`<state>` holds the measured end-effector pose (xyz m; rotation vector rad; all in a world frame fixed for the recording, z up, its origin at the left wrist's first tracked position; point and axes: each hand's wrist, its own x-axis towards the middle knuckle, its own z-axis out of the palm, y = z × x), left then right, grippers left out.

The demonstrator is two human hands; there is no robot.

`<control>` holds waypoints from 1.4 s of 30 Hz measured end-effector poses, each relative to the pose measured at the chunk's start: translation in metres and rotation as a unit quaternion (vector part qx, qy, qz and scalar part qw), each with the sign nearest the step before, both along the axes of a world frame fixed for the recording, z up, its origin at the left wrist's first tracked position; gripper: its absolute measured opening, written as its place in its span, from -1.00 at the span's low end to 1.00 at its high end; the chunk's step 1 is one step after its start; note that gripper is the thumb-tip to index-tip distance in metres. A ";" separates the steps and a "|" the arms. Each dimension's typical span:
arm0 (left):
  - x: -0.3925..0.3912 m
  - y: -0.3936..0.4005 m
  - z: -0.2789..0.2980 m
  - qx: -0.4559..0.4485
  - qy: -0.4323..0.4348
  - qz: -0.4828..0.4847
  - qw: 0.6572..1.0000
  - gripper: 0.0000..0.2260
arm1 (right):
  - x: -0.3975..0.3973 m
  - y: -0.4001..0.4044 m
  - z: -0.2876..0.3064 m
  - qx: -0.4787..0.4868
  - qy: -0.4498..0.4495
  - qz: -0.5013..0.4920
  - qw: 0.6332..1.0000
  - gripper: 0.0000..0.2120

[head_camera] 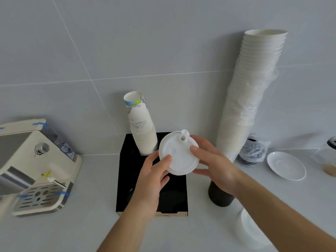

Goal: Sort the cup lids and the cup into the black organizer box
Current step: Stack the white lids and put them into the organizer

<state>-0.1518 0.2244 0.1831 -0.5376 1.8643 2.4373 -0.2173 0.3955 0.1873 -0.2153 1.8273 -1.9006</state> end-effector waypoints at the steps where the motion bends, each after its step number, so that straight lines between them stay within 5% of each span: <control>1: -0.007 -0.001 0.003 0.003 0.002 0.005 1.000 -0.62 | -0.007 -0.003 0.003 -0.007 -0.002 -0.005 1.000 -0.37; 10: -0.056 -0.006 0.012 0.031 -0.024 0.041 0.998 -0.88 | -0.061 -0.033 0.024 -0.051 -0.036 -0.095 0.993 -0.71; 15: -0.080 -0.008 0.004 0.040 -0.044 0.038 0.997 -0.68 | -0.083 -0.047 0.017 -0.038 -0.044 -0.082 0.995 -0.51; 18: -0.096 -0.011 -0.001 0.033 -0.053 0.047 0.997 -0.53 | -0.093 -0.056 0.010 -0.025 -0.040 -0.068 0.997 -0.58; 22: -0.113 -0.015 -0.010 0.040 -0.070 0.068 0.994 -0.64 | -0.107 -0.060 0.000 0.021 -0.039 -0.042 0.998 -0.58; 26: -0.125 -0.014 -0.022 0.048 -0.085 0.101 0.990 -0.29 | -0.129 -0.059 -0.006 0.063 -0.021 -0.078 0.995 -0.44; 31: -0.136 -0.013 -0.038 0.069 -0.104 0.109 0.986 -0.80 | -0.156 -0.061 -0.007 0.094 -0.022 -0.060 0.993 -0.56; 35: -0.140 -0.010 -0.043 0.080 -0.117 0.106 0.984 -0.60 | -0.165 -0.064 -0.017 0.100 -0.044 -0.054 0.993 -0.57; 42: -0.150 -0.018 -0.056 0.064 -0.143 0.105 0.982 -0.85 | -0.174 -0.066 -0.035 0.108 -0.055 -0.051 0.991 -0.60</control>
